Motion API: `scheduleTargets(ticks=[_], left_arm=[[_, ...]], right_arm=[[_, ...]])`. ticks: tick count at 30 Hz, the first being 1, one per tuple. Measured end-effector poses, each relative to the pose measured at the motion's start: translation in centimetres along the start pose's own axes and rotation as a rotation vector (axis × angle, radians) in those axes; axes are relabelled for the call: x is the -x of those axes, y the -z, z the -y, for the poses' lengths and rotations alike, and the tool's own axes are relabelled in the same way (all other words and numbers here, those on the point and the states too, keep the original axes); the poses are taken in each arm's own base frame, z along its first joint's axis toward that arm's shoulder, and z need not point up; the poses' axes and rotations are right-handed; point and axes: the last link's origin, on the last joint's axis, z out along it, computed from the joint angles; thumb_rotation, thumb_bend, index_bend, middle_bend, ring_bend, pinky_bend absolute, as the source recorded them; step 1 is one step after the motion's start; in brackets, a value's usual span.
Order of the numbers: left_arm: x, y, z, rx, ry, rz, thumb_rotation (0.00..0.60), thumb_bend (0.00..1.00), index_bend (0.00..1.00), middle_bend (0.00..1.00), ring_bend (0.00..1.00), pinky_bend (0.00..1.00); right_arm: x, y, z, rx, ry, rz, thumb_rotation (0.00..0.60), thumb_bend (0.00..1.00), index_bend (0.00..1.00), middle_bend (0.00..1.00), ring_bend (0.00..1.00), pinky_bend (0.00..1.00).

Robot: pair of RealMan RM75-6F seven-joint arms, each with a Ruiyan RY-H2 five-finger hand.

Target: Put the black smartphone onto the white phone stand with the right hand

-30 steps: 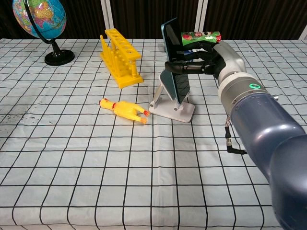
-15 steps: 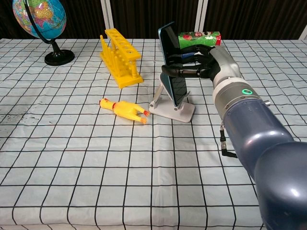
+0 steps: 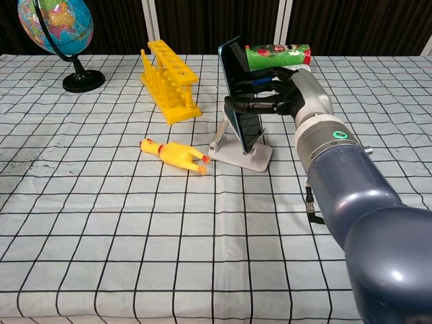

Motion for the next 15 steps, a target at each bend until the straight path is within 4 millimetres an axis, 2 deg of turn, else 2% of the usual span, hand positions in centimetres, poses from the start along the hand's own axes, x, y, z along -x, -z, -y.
scheduleTargets(ticks=[5, 10, 15], left_arm=[[0.0, -0.02, 0.0, -0.002, 0.0, 0.002, 0.6, 0.0, 0.0, 0.0, 0.0, 0.0], [0.0, -0.03, 0.01, -0.004, 0.001, 0.003, 0.6, 0.0, 0.0, 0.0, 0.0, 0.0], [0.0, 0.0, 0.01, -0.006, 0.002, 0.004, 0.6, 0.0, 0.0, 0.0, 0.0, 0.0]], right_arm=[[0.13, -0.02, -0.16, -0.002, 0.005, 0.001, 0.6, 0.41, 0.76, 0.7, 0.49, 0.14], [0.25, 0.01, -0.18, -0.011, 0.021, 0.01, 0.6, 0.35, 0.65, 0.61, 0.39, 0.14], [0.27, -0.01, -0.25, -0.01, 0.028, 0.011, 0.6, 0.32, 0.61, 0.57, 0.36, 0.14]])
